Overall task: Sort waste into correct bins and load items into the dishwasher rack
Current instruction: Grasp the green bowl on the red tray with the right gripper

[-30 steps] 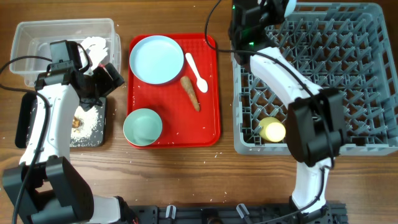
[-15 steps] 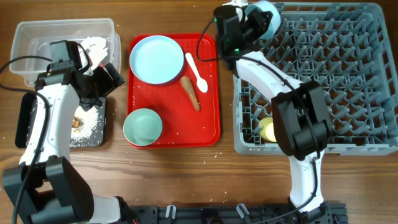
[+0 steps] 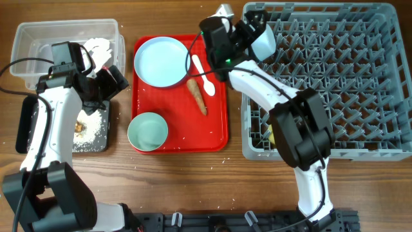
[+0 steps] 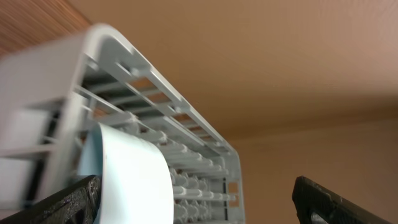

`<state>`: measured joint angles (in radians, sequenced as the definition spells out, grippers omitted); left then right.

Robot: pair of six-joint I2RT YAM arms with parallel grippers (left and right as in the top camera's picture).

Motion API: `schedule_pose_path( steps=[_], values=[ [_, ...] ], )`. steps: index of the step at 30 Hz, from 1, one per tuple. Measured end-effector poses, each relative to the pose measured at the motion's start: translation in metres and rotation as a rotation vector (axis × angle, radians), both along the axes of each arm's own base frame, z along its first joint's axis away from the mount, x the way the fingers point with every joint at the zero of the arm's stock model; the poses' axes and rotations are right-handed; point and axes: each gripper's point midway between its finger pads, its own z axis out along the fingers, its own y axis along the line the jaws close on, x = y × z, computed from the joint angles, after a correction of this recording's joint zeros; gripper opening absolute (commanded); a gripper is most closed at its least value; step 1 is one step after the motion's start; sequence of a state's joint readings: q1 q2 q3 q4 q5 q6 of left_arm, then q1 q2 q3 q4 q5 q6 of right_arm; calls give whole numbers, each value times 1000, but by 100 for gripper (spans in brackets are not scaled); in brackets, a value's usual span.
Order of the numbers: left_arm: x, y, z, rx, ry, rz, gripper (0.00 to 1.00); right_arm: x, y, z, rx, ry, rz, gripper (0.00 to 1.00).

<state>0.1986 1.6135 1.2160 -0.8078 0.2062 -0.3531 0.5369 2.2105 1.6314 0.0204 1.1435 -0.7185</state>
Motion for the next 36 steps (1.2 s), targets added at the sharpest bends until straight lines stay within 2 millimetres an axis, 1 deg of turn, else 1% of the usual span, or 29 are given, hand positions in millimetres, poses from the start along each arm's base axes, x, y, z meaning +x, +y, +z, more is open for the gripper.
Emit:
schedule_pose_path(
  steps=[2,3,6,7,8,9,10,11,14,15,17,18,19,20,22,24,27,28,29,30,31,34,35,36],
  values=[
    [0,0,0,0,0,0,100,-1,8,4,32,-19,19,100],
    [0,0,0,0,0,0,100,-2,10,10,54,-33,26,100],
    [0,0,0,1,0,0,100,-13,11,47,163,-58,67,100],
    [0,0,0,1,-1,0,100,-25,12,61,227,-26,109,100],
    [0,0,0,1,-1,0,100,-33,15,69,280,-1,142,100],
    [0,0,0,0,0,0,100,-44,22,76,373,35,195,100],
    [0,0,0,0,0,0,100,-55,33,79,478,79,251,100],
    [0,0,0,0,0,0,100,-73,54,78,649,159,336,100],
    [0,0,0,0,0,0,100,-109,118,62,1084,371,465,100],
    [0,0,0,0,0,0,100,-123,137,56,1227,447,461,99],
    [0,0,0,0,0,0,100,-145,163,43,1427,567,405,96],
    [0,0,0,0,0,0,100,-159,176,30,1499,635,356,90],
    [0,0,0,0,0,0,100,-170,185,16,1536,684,305,85],
    [0,0,0,0,0,0,100,-183,195,-3,1565,731,238,80],
    [0,0,0,0,0,0,100,-207,213,-35,1584,799,144,66],
    [0,0,0,0,0,0,100,-234,232,-71,1579,868,49,59],
    [0,0,0,0,0,0,100,-257,244,-101,1562,914,-52,47],
    [0,0,0,0,0,0,100,-261,246,-109,1560,922,-85,41],
    [0,0,0,0,0,0,100,-263,247,-117,1554,929,-110,33],
    [0,0,0,0,0,0,100,-264,246,-124,1551,931,-137,22],
    [0,0,0,0,0,0,100,-264,244,-133,1549,928,-173,20],
    [0,0,0,0,0,0,100,-263,244,-137,1556,920,-194,17],
    [0,0,0,0,0,0,100,-259,244,-137,1556,901,-192,4],
    [0,0,0,0,0,0,100,-259,243,-138,1554,897,-193,5]
  ],
)
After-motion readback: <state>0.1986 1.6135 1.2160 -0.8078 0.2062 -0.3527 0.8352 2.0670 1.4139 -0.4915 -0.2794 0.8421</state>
